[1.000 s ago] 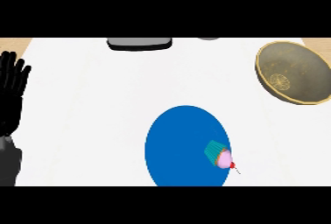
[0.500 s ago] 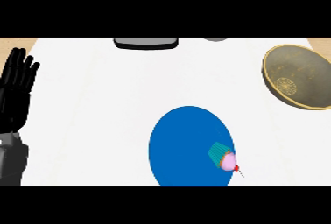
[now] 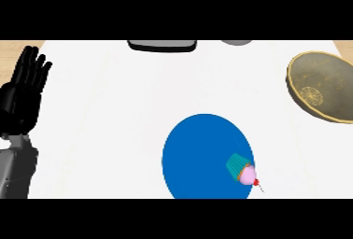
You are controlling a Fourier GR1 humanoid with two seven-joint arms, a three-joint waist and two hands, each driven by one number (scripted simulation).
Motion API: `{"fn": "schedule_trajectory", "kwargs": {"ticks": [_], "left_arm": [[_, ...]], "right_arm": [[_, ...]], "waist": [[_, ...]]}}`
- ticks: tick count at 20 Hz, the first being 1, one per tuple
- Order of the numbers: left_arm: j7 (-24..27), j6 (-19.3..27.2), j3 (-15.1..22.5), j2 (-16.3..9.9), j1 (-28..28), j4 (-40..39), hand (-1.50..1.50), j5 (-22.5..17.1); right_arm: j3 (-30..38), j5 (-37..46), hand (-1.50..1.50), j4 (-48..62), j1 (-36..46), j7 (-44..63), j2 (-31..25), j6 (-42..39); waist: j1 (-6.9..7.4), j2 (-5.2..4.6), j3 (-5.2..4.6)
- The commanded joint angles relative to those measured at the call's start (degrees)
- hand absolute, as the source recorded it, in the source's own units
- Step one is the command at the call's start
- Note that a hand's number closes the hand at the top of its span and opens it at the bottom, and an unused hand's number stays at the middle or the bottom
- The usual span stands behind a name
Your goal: Pick the croissant from the plate and place it in the bowl
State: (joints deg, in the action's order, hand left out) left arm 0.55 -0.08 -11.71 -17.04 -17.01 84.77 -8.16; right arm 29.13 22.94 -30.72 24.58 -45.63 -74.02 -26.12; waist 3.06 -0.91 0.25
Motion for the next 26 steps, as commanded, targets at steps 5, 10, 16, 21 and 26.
{"fn": "schedule_trajectory", "kwargs": {"ticks": [5,10,16,21,26], "left_arm": [[0.23,1.1,1.49,1.59,-0.78,-1.1,0.0,1.44],[0.83,1.21,0.37,0.84,-1.07,-1.92,0.0,1.49],[-1.51,1.53,0.34,0.56,-2.1,-0.98,0.0,1.29],[1.6,0.3,-0.59,0.75,2.61,1.13,0.0,0.64],[-2.21,1.18,-0.23,0.1,0.76,2.83,0.0,1.1]], "right_arm": [[-8.21,0.71,1.5,-0.44,11.94,1.31,1.1,-11.73],[-15.0,3.42,1.5,-3.01,17.44,6.34,7.99,-9.37],[-19.9,6.42,1.5,0.28,20.86,7.79,17.04,-4.22],[-22.47,9.76,1.5,3.64,23.58,10.61,23.61,2.06],[-25.31,15.96,1.5,8.95,24.44,12.03,25.74,10.22]], "waist": [[0.65,-0.03,-0.18],[-0.08,0.22,-0.23],[-0.68,0.27,-0.15],[-0.78,0.3,-0.17],[-0.81,0.2,-0.13]]}}
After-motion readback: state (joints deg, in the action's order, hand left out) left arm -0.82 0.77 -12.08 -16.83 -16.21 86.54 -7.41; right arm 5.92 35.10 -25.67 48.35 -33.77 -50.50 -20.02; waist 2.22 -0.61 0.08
